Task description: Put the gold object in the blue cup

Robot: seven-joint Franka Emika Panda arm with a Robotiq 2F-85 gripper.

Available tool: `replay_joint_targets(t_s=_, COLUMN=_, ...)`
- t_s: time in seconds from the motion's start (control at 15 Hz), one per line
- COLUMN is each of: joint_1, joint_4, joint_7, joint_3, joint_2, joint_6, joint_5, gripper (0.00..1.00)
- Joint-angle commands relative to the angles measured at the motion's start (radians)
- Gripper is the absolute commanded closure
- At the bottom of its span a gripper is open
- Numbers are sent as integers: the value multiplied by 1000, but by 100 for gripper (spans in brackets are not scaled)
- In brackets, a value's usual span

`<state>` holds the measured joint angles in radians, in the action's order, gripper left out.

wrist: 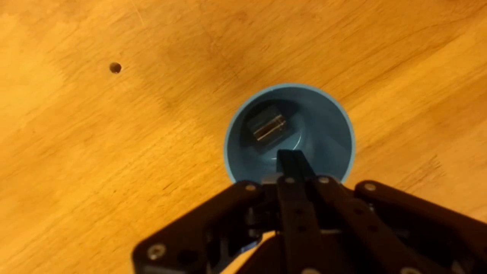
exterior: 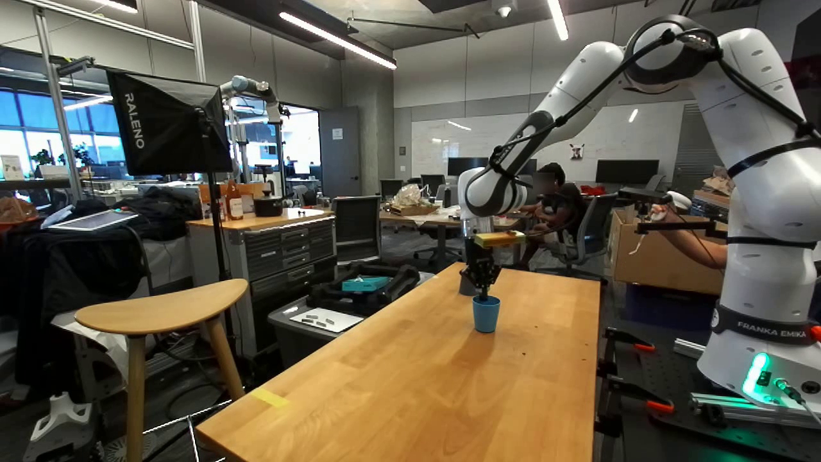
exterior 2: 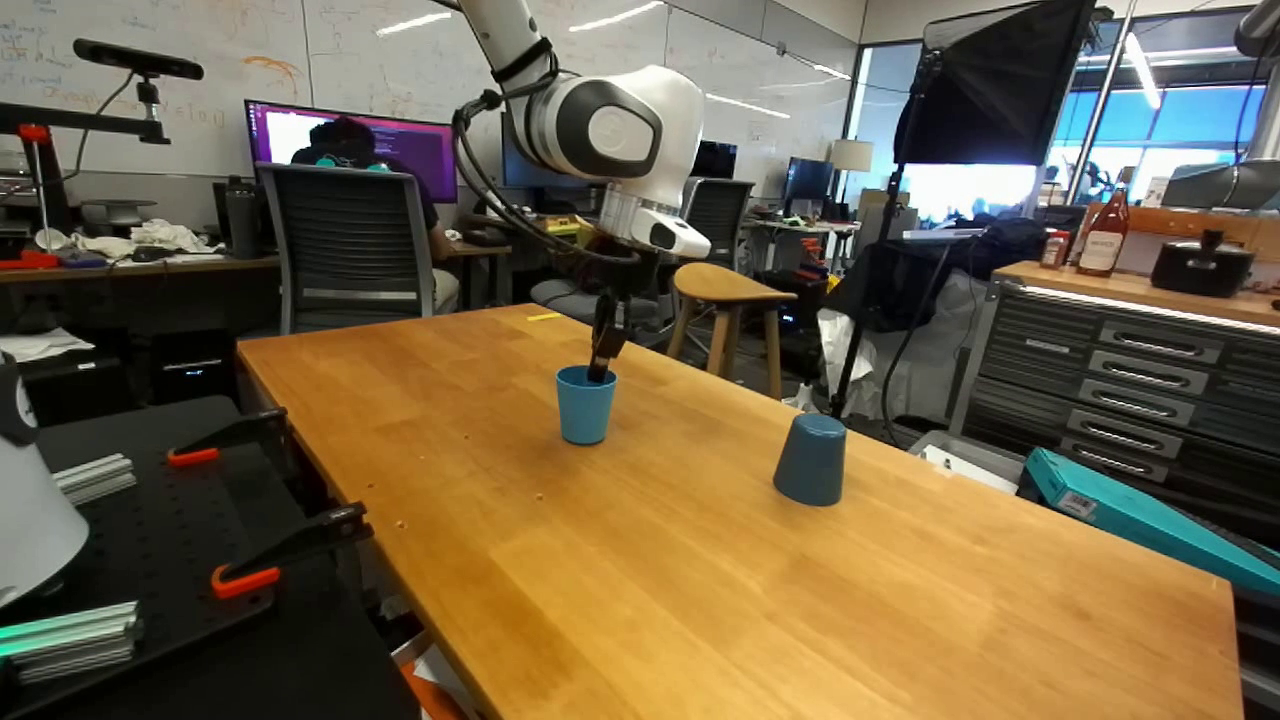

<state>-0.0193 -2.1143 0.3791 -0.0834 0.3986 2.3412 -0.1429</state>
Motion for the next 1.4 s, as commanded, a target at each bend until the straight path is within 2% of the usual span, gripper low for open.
replay_joint_targets(t_s=0.0, joint_1=-3, joint_4=-13, joint_7=-18, joint_3=-11, joint_2=-83, joint_6=-61, joint_5=14, gripper=98)
replay_joint_targets(t_s=0.13, joint_1=2, joint_4=-33, joint_7=-30, joint_3=-19, joint_2=-145, joint_6=-94, joint_5=52, gripper=96)
replay_joint_targets(t_s=0.47, joint_1=0, joint_4=-91, joint_7=-62, joint_3=-29, joint_2=-338, joint_6=-180, joint_5=230, gripper=88)
replay_joint_targets(t_s=0.53, joint_1=-5, joint_4=-100, joint_7=-70, joint_3=-26, joint_2=-377, joint_6=-192, joint_5=260, gripper=90)
replay_joint_targets(t_s=0.6, joint_1=-12, joint_4=-107, joint_7=-84, joint_3=-22, joint_2=-413, joint_6=-204, joint_5=268, gripper=64)
replay_joint_targets(t_s=0.73, joint_1=-23, joint_4=-120, joint_7=-111, joint_3=-18, joint_2=-477, joint_6=-228, joint_5=295, gripper=60)
replay_joint_targets(t_s=1.2, joint_1=-59, joint_4=-136, joint_7=-228, joint_3=-21, joint_2=-597, joint_6=-285, joint_5=264, gripper=7)
replay_joint_targets(t_s=1.27, joint_1=-59, joint_4=-118, joint_7=-191, joint_3=-10, joint_2=-555, joint_6=-268, joint_5=274, gripper=23)
replay_joint_targets(t_s=1.33, joint_1=-63, joint_4=-120, joint_7=-199, joint_3=-10, joint_2=-565, joint_6=-273, joint_5=274, gripper=16)
